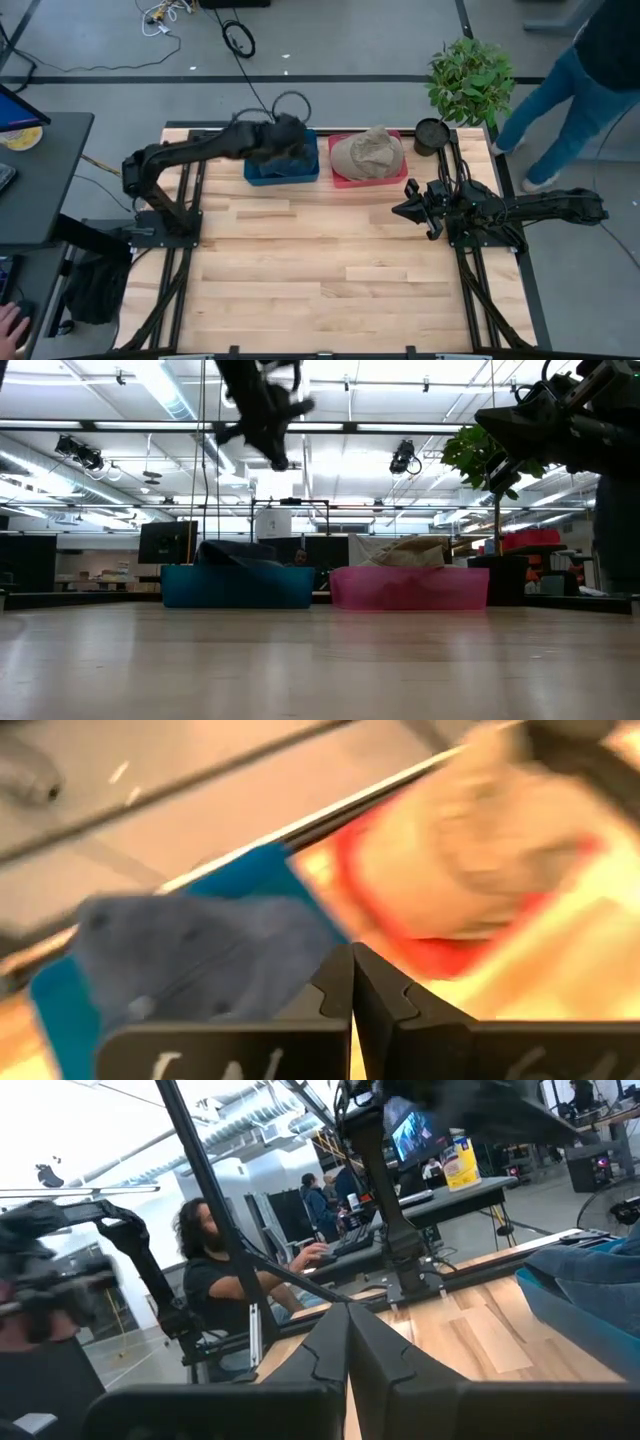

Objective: Pick & Place hat
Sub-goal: Return to Home Position

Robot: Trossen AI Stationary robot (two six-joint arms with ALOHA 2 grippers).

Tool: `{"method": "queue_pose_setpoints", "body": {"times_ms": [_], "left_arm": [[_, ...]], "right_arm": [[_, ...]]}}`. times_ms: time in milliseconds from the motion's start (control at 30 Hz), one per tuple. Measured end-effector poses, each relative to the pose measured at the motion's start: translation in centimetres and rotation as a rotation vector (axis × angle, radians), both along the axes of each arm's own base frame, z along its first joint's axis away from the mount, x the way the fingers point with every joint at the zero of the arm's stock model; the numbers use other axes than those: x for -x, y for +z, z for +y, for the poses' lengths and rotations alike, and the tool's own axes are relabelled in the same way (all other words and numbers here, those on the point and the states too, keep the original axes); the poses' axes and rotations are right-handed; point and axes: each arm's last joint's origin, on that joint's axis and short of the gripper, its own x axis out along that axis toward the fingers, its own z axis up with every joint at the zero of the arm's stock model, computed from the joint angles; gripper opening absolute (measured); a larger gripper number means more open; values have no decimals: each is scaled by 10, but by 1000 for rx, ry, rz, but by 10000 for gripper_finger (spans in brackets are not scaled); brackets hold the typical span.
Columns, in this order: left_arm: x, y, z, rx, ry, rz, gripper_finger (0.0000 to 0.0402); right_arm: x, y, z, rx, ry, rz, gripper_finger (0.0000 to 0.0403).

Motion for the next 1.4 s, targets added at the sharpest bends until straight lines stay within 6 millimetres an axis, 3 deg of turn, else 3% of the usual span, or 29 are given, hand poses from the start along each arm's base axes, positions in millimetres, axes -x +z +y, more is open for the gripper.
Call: {"method": "queue_pose_setpoints", "body": {"times_ms": [333,533,733,933,1300,1400], "left_arm": [[-22,38,-128,-348,-378,-181,3],[-18,63,-175,-461,-714,-319,3],[11,102,-189,-486,-1008,-546,3],[39,127,-183,-421,-979,-675,3],[48,133,-181,-345,-944,-735,3],[53,136,-181,-407,-976,-711,3]], "right_arm": [[0,0,0,0,0,-1,11],[0,0,0,0,0,0,11],[0,0,0,0,0,3,11],[0,-1,0,-1,0,14,11],[0,-2,0,-2,0,17,11],[0,-2,0,-2,0,17,11]]}}
